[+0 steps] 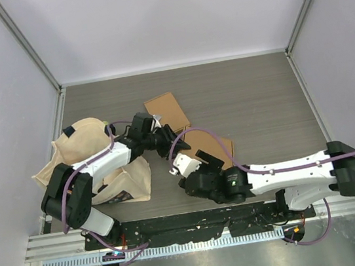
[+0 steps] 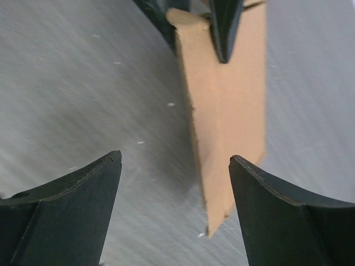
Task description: Fold the paper box
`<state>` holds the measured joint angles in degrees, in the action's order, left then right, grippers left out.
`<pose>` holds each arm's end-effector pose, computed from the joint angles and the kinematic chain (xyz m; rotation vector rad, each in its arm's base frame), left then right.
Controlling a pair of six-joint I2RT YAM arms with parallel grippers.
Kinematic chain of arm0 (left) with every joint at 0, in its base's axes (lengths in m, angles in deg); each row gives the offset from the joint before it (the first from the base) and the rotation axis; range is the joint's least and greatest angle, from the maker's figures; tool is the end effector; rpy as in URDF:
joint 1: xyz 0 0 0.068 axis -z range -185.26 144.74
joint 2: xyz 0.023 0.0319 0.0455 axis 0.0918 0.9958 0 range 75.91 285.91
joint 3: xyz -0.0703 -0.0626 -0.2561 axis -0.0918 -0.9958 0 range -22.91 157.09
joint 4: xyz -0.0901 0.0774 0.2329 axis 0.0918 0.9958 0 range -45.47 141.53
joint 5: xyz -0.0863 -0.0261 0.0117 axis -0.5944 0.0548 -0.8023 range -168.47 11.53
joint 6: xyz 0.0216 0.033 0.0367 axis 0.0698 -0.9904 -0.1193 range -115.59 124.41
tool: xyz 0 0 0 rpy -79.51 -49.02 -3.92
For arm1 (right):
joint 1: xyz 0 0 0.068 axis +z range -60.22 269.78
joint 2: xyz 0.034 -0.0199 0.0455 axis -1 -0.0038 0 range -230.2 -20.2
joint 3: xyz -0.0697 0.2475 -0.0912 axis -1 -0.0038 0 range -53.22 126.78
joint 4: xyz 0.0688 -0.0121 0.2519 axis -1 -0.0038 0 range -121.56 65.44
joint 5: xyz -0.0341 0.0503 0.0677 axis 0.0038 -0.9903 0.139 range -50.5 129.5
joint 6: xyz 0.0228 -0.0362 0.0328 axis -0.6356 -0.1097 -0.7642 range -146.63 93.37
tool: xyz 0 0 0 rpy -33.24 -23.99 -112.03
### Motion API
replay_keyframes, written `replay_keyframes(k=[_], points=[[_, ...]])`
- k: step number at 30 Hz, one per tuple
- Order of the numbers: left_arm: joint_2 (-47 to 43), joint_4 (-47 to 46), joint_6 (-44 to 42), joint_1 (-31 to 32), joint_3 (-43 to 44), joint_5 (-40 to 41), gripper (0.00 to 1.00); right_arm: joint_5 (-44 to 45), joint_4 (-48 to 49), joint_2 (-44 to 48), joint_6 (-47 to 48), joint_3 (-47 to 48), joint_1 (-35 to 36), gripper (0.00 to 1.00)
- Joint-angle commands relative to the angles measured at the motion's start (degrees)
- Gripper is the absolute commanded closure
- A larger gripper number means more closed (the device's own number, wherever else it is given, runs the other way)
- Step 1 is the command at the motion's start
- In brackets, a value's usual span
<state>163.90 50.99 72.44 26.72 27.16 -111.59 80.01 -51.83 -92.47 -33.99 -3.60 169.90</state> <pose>0.2569 -0.1833 0.2015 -0.5163 2.6831 -1.3921 0.0663 0.2462 0.2487 -1.0529 1.9223 -0.0312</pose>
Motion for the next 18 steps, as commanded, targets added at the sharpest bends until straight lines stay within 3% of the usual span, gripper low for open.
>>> replay_keyframes(k=[1,10,12,15,18], points=[[-2.38,-1.10,3.34,-0.79,-1.02,-5.19,0.59,21.88,3.97,-4.63,4.01,-1.81,2.50,0.16],[-5.28,-2.24,5.97,-0.79,-2.78,-6.86,0.62,28.65,19.34,-9.81,11.57,-8.05,2.76,0.17],[-5.63,-2.76,6.32,-0.79,-3.04,-7.13,0.62,33.55,20.50,-10.52,10.70,-7.88,2.76,0.19],[-6.86,-4.51,7.64,-0.87,-4.01,-7.13,0.62,31.14,21.28,-9.83,10.69,-8.05,2.68,0.30],[-8.44,-3.58,5.72,-0.87,-4.36,-5.82,0.59,29.10,21.03,-6.67,10.35,-9.02,2.68,0.53]])
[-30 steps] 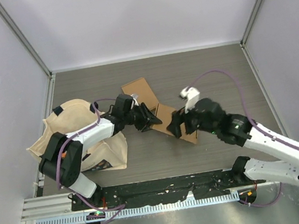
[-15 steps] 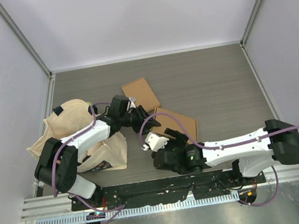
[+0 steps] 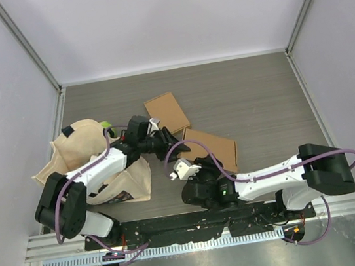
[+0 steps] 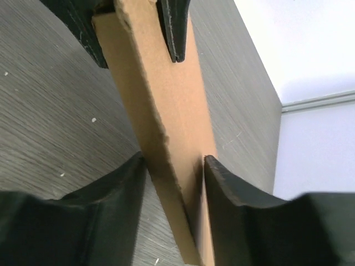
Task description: Fold the paper box
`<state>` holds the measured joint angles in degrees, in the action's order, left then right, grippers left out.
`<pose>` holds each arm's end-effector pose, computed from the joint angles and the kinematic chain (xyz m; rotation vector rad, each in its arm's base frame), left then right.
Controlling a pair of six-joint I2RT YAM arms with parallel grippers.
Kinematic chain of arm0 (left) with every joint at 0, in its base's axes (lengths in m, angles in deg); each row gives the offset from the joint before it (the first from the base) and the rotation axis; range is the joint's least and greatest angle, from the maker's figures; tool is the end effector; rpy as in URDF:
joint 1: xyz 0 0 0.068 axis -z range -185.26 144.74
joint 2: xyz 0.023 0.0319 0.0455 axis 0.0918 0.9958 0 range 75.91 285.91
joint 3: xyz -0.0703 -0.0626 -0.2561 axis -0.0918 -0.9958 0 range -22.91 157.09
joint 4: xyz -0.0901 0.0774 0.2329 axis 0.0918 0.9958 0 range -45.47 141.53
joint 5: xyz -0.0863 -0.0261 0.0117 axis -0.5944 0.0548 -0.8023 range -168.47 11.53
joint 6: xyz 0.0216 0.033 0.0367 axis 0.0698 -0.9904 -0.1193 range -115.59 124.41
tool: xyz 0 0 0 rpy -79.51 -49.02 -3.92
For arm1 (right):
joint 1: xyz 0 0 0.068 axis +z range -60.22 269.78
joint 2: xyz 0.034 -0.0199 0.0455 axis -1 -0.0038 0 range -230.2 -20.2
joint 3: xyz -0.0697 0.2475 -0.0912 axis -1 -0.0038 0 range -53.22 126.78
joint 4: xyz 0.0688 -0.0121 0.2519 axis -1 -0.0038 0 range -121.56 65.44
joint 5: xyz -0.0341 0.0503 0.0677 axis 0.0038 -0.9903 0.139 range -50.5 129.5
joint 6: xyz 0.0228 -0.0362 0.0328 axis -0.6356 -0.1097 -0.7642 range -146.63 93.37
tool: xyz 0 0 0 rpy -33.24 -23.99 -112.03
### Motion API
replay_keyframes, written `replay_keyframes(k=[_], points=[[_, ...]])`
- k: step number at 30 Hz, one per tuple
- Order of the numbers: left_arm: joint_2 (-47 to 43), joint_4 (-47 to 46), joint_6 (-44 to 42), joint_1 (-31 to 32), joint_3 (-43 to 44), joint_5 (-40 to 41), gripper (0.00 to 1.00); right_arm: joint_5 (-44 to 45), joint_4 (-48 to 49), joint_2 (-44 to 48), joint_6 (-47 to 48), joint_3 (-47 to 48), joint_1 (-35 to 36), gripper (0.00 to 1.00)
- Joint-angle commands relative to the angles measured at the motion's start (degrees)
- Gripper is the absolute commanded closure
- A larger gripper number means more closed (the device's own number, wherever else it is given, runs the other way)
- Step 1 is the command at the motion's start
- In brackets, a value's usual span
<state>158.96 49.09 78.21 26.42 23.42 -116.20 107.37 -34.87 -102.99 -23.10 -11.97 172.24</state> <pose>0.2413 -0.1745 0.2098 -0.5813 2.6746 -1.5346 0.0673 0.2575 0.1891 -0.9519 1.6558 -0.5574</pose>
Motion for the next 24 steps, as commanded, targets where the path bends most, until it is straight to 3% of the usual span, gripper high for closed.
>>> replay_keyframes(k=[1,6,9,12,16,17,21,24], points=[[-4.20,-0.35,-1.45,-0.57,-0.01,1.06,0.57,-0.01,3.11,4.81,-1.15,-0.65,0.34,0.60],[-10.17,3.52,-11.91,-0.57,1.04,8.80,0.34,-9.50,-6.29,12.10,-5.53,0.84,-2.02,0.70],[-15.17,5.37,-19.18,-0.48,1.92,15.48,0.28,-20.56,-12.97,16.93,-8.00,3.04,-6.14,0.72],[-20.18,5.29,-24.91,-0.22,2.19,20.59,0.31,-34.53,-17.11,20.10,-8.45,5.15,-11.33,0.73],[-21.61,5.02,-34.14,0.75,4.38,21.56,0.42,-49.91,-19.83,21.62,-7.49,8.13,-22.56,0.73],[-21.52,5.63,-35.73,1.01,4.74,21.74,0.45,-57.08,-20.36,21.09,-6.96,8.57,-24.78,0.73],[-19.68,6.51,-42.85,3.99,7.10,23.23,0.52,-62.50,-24.40,15.47,-4.41,11.56,-28.31,0.73],[-16.78,7.75,-46.37,6.98,8.78,24.55,0.50,-65.92,-25.55,12.39,-3.79,13.06,-30.07,0.74]])
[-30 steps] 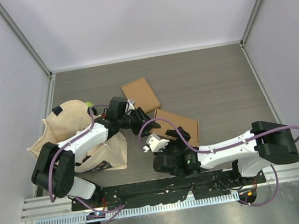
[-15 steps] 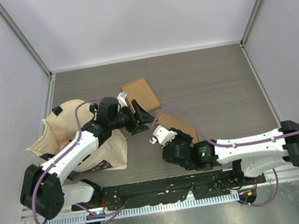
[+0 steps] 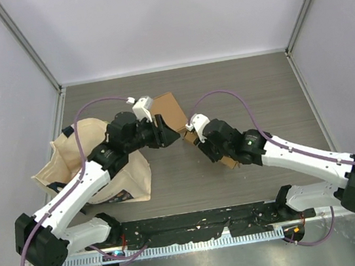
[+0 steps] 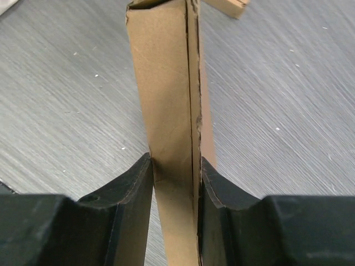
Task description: Fold the paper box
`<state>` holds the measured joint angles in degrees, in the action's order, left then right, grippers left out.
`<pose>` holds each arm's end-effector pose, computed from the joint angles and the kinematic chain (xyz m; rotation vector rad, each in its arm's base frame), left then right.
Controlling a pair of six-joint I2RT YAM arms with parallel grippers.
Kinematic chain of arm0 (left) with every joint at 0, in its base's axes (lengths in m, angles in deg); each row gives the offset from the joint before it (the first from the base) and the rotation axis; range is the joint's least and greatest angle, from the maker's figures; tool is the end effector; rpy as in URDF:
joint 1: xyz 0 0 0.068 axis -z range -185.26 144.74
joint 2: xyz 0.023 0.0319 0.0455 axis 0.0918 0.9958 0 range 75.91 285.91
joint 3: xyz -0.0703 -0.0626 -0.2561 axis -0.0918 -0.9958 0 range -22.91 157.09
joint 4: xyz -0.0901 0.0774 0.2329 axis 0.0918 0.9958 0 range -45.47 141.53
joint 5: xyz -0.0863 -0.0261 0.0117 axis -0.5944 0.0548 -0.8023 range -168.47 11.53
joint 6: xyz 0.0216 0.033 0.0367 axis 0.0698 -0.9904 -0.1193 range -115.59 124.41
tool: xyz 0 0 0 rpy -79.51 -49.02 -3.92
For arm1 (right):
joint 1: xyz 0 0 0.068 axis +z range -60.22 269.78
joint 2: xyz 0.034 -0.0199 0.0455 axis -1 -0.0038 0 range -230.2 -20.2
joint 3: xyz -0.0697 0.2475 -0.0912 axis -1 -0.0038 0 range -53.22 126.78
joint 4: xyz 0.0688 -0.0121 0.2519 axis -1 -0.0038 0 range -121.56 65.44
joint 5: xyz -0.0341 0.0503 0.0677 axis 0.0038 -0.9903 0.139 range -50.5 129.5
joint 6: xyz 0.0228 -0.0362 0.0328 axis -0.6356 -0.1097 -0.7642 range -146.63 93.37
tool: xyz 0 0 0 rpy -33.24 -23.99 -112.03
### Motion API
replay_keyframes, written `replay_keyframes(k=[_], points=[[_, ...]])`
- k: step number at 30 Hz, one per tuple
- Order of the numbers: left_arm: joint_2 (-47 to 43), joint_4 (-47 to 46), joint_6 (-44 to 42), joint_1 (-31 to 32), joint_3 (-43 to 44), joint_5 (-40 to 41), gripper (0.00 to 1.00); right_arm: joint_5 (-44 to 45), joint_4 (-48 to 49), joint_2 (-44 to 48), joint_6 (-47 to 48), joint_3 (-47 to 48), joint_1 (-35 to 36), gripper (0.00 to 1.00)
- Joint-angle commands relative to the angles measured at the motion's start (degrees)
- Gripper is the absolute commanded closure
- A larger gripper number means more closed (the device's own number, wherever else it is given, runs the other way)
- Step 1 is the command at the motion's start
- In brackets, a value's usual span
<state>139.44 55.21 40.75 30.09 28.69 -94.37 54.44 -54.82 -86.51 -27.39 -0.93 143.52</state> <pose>0.2017 -0.1551 0.3163 0.1782 2.1076 -1.0611 0.1516 0.1912 0.2785 -0.9176 2.1282 0.1771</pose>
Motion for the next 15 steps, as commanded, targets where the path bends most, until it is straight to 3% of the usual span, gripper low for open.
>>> replay_keyframes(k=[1,6,10,15], points=[[3.79,1.63,-10.13,4.01,3.60,3.24,0.47,-14.14,-5.77,-4.71,0.49,2.55,-1.79,0.74],[6.61,2.16,-10.85,4.73,4.92,5.18,0.46,-21.51,-6.83,-6.47,4.27,3.34,-4.95,0.76],[8.36,1.62,-11.64,4.81,5.89,3.95,0.52,-21.70,-7.44,-7.35,5.15,3.96,-6.27,0.79],[11.26,2.15,-12.69,4.81,6.59,3.51,0.51,-22.06,-7.18,-7.96,5.68,3.87,-6.71,0.82]])
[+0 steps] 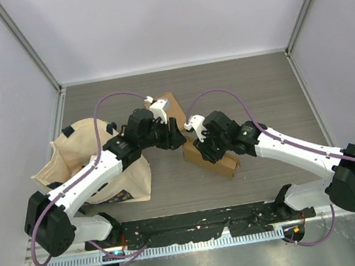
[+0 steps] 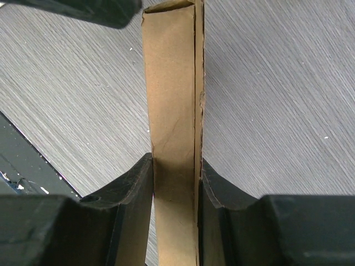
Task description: Fold the paper box
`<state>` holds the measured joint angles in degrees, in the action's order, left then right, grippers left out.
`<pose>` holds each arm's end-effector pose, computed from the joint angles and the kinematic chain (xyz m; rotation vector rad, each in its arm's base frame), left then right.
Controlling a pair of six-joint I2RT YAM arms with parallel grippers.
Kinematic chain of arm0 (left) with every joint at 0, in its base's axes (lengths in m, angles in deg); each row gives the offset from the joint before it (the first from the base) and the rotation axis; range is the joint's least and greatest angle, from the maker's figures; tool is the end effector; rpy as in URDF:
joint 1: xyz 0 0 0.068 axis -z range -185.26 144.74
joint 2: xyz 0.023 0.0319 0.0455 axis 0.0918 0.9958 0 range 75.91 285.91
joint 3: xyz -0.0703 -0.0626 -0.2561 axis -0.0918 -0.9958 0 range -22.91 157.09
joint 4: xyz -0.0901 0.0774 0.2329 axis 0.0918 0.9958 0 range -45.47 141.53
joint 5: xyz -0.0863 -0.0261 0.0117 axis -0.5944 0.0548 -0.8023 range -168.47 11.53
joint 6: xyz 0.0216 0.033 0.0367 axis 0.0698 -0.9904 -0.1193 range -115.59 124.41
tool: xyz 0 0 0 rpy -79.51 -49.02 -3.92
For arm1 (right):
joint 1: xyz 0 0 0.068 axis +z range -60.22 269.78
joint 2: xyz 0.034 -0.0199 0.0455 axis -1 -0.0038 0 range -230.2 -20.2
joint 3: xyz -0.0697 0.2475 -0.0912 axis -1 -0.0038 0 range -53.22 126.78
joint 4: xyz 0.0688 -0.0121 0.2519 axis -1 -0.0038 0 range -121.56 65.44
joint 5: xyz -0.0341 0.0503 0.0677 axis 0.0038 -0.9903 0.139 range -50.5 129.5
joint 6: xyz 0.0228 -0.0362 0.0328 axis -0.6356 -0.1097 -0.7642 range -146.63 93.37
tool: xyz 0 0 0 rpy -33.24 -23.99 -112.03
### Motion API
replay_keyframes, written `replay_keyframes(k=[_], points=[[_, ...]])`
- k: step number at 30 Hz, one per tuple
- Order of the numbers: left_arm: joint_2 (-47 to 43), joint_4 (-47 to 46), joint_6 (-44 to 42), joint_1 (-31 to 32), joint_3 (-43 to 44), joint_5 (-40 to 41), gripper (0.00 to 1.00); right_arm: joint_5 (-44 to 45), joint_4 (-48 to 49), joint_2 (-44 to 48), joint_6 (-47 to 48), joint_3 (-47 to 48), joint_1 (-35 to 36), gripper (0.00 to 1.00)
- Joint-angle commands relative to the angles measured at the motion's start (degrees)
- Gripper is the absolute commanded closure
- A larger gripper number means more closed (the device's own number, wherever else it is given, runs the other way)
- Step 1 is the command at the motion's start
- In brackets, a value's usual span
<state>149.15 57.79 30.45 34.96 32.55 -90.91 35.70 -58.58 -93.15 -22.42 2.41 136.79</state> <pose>0.2154 -0.1922 0.2925 0.4124 2.1987 -0.8940 0.1774 0.1939 0.2648 -1.1102 2.2486 0.3985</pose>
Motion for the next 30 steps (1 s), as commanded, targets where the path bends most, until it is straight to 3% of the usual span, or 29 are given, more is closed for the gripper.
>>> replay_keyframes(k=[1,14,19,21,30], points=[[2.17,-0.25,-2.66,-0.15,3.33,-0.64,0.50,-3.15,-3.42,-1.41,0.71,0.53,0.02,0.82],[7.45,0.72,-3.54,-0.15,5.89,-0.74,0.66,-2.62,-2.98,-1.14,0.63,0.35,-0.07,0.85],[7.89,0.46,-3.46,-0.15,5.89,-1.35,0.84,-2.62,-2.98,-1.49,0.63,0.53,-0.07,0.88],[7.89,0.28,-3.02,-0.06,5.71,-1.18,0.99,-1.93,-2.72,-1.67,0.45,0.53,-0.07,0.88],[5.26,-2.53,-0.91,1.78,-0.08,3.13,1.00,0.80,-1.58,-2.02,-0.43,1.14,-0.16,0.88]])
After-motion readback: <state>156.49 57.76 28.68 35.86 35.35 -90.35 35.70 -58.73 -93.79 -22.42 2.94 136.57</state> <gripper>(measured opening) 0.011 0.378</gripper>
